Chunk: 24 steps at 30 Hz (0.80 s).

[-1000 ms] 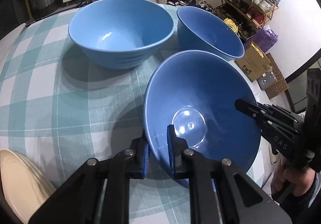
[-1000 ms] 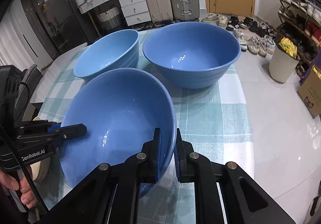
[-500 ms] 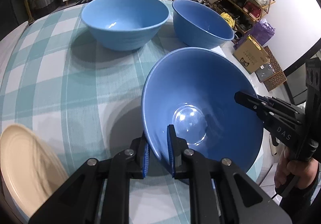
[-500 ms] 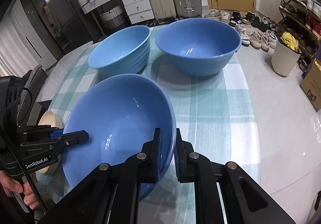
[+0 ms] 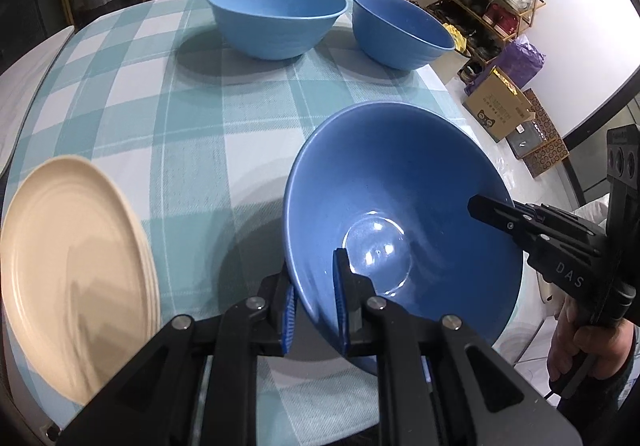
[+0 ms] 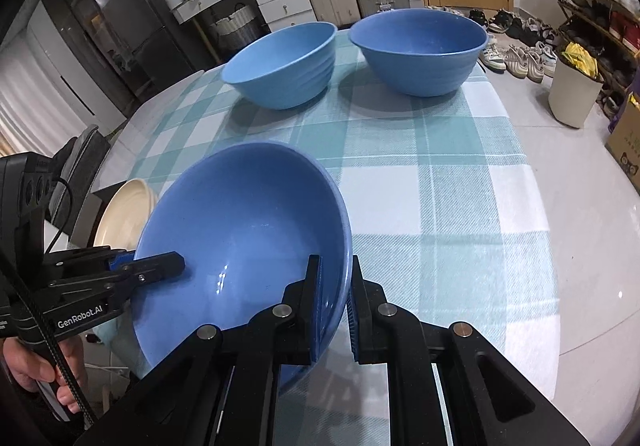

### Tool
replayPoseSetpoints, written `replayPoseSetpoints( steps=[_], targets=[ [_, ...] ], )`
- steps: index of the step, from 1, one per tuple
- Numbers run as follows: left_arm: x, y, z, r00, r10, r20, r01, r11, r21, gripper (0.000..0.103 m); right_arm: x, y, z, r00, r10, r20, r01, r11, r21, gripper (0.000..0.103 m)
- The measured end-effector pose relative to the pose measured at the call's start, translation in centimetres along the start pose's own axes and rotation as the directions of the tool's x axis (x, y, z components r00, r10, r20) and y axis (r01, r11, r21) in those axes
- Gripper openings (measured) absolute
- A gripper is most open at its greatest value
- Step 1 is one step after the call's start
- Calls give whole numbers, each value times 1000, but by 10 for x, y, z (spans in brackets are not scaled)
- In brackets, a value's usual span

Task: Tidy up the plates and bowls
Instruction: 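Lift and tilt the held blue bowl with both tools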

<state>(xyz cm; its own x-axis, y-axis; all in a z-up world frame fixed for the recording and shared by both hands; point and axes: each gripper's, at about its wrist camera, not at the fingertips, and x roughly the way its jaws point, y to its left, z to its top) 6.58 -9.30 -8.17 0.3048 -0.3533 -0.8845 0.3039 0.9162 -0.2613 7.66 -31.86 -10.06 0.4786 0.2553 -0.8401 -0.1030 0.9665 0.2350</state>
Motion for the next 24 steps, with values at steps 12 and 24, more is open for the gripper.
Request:
replayPoseSetpoints(
  steps=[12, 24],
  targets=[
    [1, 7, -10, 1000, 1, -25, -1, 1000, -7, 16, 7, 9, -10, 999, -16, -50, 16, 1000, -1, 11],
    [-10, 14, -4, 997, 74, 21, -73, 997, -18, 48, -6, 15, -7, 995, -93, 34, 94, 995, -27, 18]
  ],
)
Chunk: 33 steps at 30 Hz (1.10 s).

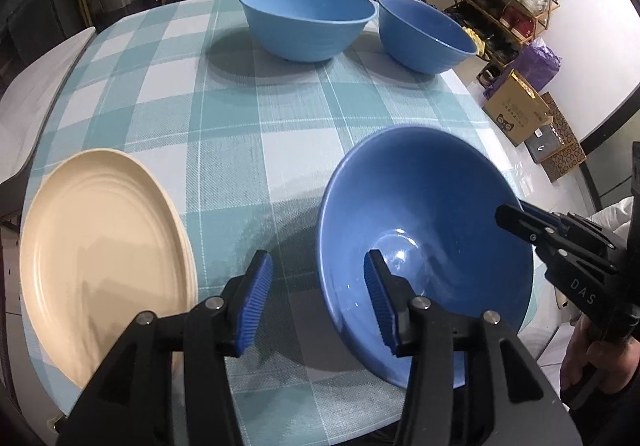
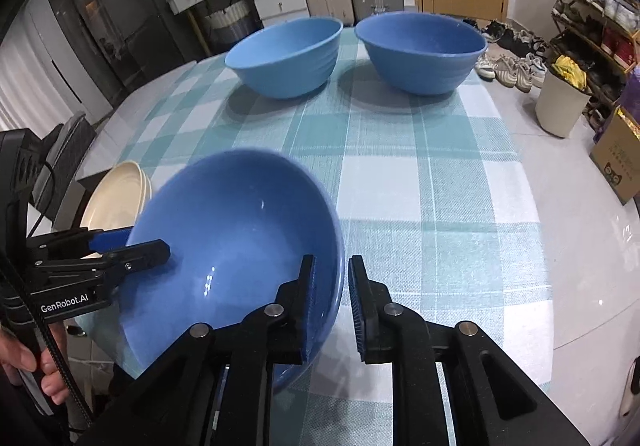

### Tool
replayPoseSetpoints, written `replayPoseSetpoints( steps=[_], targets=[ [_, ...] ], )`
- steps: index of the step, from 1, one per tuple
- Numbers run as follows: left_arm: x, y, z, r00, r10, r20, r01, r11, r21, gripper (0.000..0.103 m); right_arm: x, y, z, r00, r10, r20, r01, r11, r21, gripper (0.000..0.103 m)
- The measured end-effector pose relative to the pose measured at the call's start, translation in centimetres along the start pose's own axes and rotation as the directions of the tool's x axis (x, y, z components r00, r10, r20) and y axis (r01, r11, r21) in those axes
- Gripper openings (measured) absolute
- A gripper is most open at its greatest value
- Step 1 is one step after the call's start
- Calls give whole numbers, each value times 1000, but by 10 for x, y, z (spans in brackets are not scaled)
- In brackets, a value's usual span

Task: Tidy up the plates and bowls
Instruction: 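Lift and tilt the held blue bowl with both tools, then set the blue bowl down beside the cream plates and open both tools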

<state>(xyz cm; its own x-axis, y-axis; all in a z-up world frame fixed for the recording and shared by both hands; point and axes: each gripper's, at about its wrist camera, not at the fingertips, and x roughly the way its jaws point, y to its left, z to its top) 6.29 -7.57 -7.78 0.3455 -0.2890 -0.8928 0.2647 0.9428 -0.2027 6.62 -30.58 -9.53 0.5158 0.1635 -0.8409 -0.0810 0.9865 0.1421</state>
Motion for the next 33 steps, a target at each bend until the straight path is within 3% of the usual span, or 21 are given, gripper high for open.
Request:
replayPoseSetpoints(
  steps=[7, 10, 12, 13, 15, 18, 19, 22, 24, 27, 29, 31, 33],
  targets=[
    [-10, 13, 4, 999, 35, 31, -33, 999, -42, 50, -36, 1, 10, 986, -14, 164, 14, 1000, 3, 31],
    [-19, 16, 7, 997, 42, 63, -39, 998, -48, 52, -53, 4, 15, 969, -9, 249, 13, 1000, -13, 42],
    [-25, 16, 9, 993, 84, 79, -80, 996, -45, 52, -63, 6, 19, 954, -9, 298, 15, 1000, -17, 55],
    [-28, 16, 11, 990, 104, 91, -101, 994, -42, 53, -68, 7, 21, 948, -8, 319, 15, 1000, -19, 58],
    [-36, 16, 15, 986, 121, 118, -118, 992, -36, 57, -80, 11, 28, 933, 1, 360, 9, 1000, -26, 73],
    [-47, 16, 20, 980, 120, 159, -116, 993, -34, 84, -93, 22, 38, 918, 5, 396, 16, 999, -49, 80],
    [-53, 16, 22, 973, 123, 194, -118, 992, -35, 91, -98, 27, 40, 913, 8, 409, 19, 998, -61, 80],
    [-70, 14, 29, 950, 144, 278, -142, 989, -27, 97, -118, 48, 44, 881, 55, 470, 4, 992, -123, 82],
    [-77, 14, 34, 943, 151, 298, -150, 988, -24, 97, -134, 60, 47, 853, 77, 516, 2, 989, -151, 92],
    [-86, 13, 42, 929, 169, 330, -172, 985, -21, 98, -152, 77, 55, 834, 168, 525, -59, 974, -219, 98],
    [-93, 10, 46, 904, 221, 366, -230, 973, -18, 103, -162, 85, 59, 820, 200, 536, -77, 967, -243, 99],
    [-97, 6, 50, 867, 299, 399, -317, 948, -21, 103, -172, 90, 66, 801, 220, 557, -92, 964, -248, 100],
    [-100, 3, 55, 851, 317, 419, -347, 938, -5, 103, -179, 92, 76, 789, 236, 568, -118, 965, -236, 101]
  ],
)
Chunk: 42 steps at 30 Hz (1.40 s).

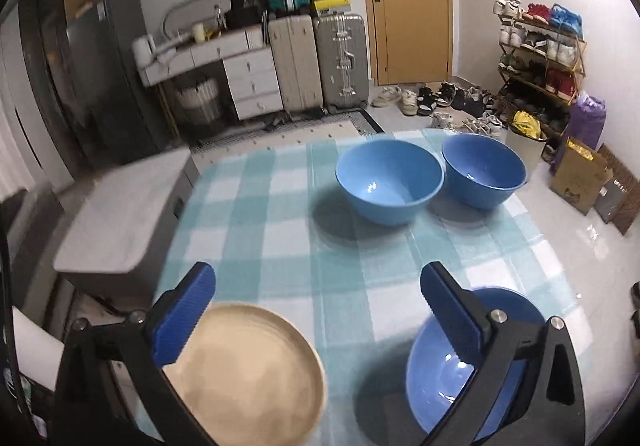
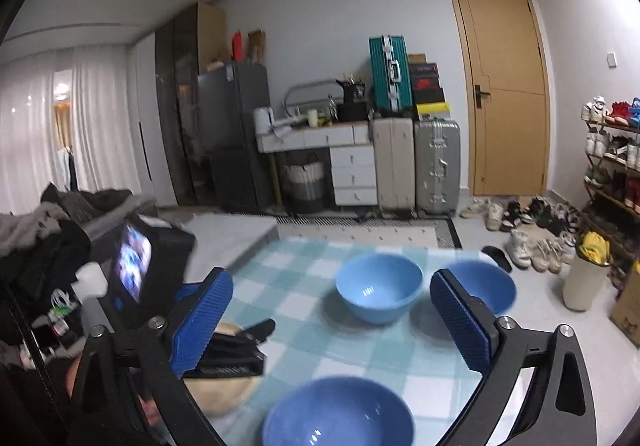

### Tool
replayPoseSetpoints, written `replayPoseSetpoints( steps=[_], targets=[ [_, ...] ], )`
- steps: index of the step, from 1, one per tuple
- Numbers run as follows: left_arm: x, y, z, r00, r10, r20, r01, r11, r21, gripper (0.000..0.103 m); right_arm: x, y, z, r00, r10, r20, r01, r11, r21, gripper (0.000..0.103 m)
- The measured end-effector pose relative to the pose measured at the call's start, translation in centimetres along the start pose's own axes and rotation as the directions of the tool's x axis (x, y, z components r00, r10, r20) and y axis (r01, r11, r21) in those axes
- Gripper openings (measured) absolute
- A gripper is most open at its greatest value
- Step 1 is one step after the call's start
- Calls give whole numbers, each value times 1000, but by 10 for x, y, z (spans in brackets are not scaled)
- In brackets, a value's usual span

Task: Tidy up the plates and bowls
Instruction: 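Set the blue bowl down beside the cream plates and open both tools, then move the left tool to another blue bowl and grasp its rim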

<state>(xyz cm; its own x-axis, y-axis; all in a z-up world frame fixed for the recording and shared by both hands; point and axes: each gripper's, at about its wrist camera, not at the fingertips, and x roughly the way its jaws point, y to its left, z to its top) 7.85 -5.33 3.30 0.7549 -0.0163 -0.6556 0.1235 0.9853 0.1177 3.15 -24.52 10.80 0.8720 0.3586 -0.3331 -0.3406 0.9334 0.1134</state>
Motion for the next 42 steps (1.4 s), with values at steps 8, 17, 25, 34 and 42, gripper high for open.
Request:
replayPoseSetpoints(
  steps=[8, 17, 25, 34, 42],
  targets=[
    [15, 13, 20, 1000, 15, 22, -15, 1000, -22, 103, 41, -35, 33, 994, 31, -101, -11, 981, 193, 102],
    [45, 23, 40, 1000, 1, 28, -1, 999, -33, 103, 137, -65, 32, 967, -7, -255, 53, 984, 171, 102],
    [120, 31, 71, 991, 31, -127, -34, 999, -21, 103, 212, -88, 29, 931, -59, -360, 99, 991, 92, 102],
    [193, 14, 91, 948, -147, -283, 129, 988, -79, 103, 274, -107, 8, 886, -103, -452, 134, 990, 37, 102],
    [231, -4, 90, 924, -193, -331, 169, 981, -98, 98, 296, -121, -19, 856, -90, -509, 134, 990, 51, 102]
  ],
)
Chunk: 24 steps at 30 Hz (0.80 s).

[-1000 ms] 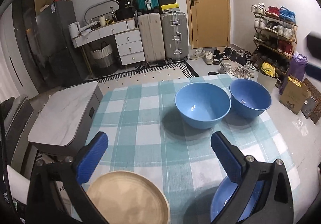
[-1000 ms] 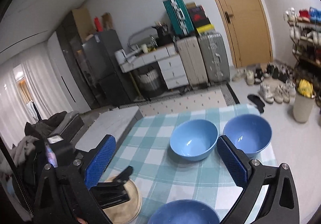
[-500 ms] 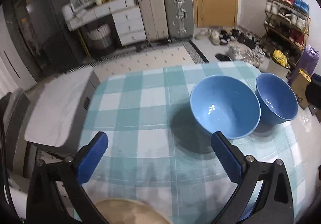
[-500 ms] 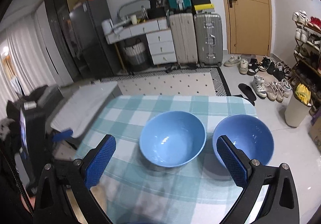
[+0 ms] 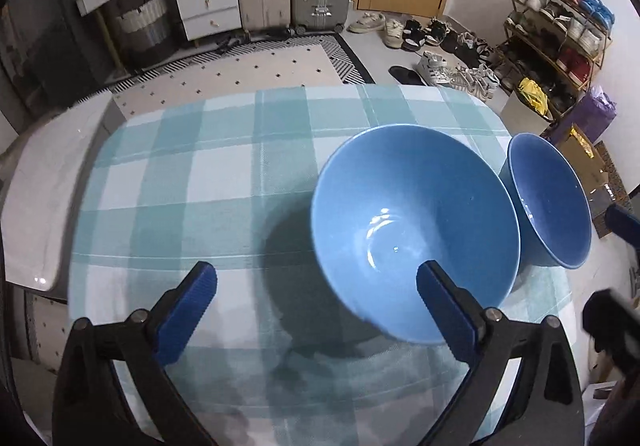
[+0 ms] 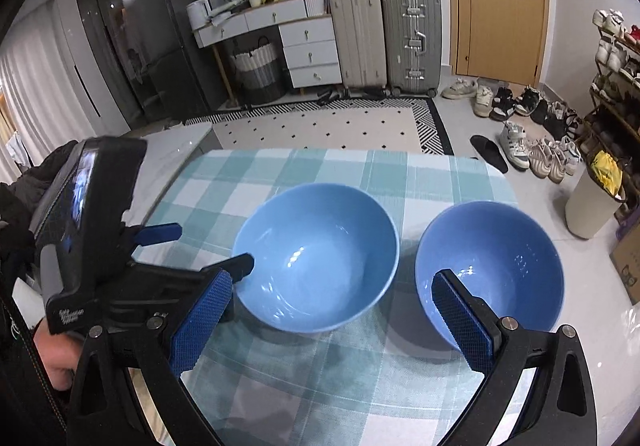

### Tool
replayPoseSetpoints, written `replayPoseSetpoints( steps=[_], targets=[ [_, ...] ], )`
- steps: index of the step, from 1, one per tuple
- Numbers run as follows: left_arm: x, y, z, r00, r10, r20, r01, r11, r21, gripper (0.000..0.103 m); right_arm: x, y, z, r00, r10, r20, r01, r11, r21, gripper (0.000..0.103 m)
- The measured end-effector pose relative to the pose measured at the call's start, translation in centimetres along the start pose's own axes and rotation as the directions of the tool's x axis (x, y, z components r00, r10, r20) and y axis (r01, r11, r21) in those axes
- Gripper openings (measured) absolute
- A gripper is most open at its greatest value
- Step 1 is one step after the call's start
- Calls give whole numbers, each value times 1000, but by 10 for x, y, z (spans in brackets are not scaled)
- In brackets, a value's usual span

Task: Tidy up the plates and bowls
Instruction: 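Move the left tool to another blue bowl and grasp its rim, then grasp the same bowl rim with the right tool while the left tool holds it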

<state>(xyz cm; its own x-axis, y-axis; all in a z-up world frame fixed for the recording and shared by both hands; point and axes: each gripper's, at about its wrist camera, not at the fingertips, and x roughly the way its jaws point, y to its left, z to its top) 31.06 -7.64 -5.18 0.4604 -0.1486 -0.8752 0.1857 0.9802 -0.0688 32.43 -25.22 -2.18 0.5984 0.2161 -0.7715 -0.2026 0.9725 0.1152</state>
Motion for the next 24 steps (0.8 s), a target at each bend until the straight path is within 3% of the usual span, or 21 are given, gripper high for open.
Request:
replayPoseSetpoints(
  steps=[6, 8, 11, 15, 19, 24],
  targets=[
    [19, -2, 5, 999, -18, -30, 17, 1000, -7, 77, 26, -12, 0, 999, -11, -47, 12, 1000, 14, 102],
    [26, 0, 5, 995, -77, -56, 76, 997, -24, 55, 33, -15, 1, 998, -7, -58, 8, 1000, 22, 102],
    [35, -1, 4, 994, -78, -80, 77, 997, -19, 37, 43, -15, 2, 997, -15, -70, 16, 1000, 15, 102],
    [43, -6, 2, 995, 5, -102, -2, 999, 36, 28, 54, -17, 3, 996, -14, -89, 16, 1000, 17, 102],
    [45, -5, 1, 994, 16, -106, -9, 998, 68, 14, 59, -21, 5, 995, -14, -97, 17, 999, 32, 102],
    [40, -4, -3, 995, 14, -103, -3, 995, 100, 12, 64, -24, 6, 994, -23, -105, 27, 999, 37, 102]
  ],
)
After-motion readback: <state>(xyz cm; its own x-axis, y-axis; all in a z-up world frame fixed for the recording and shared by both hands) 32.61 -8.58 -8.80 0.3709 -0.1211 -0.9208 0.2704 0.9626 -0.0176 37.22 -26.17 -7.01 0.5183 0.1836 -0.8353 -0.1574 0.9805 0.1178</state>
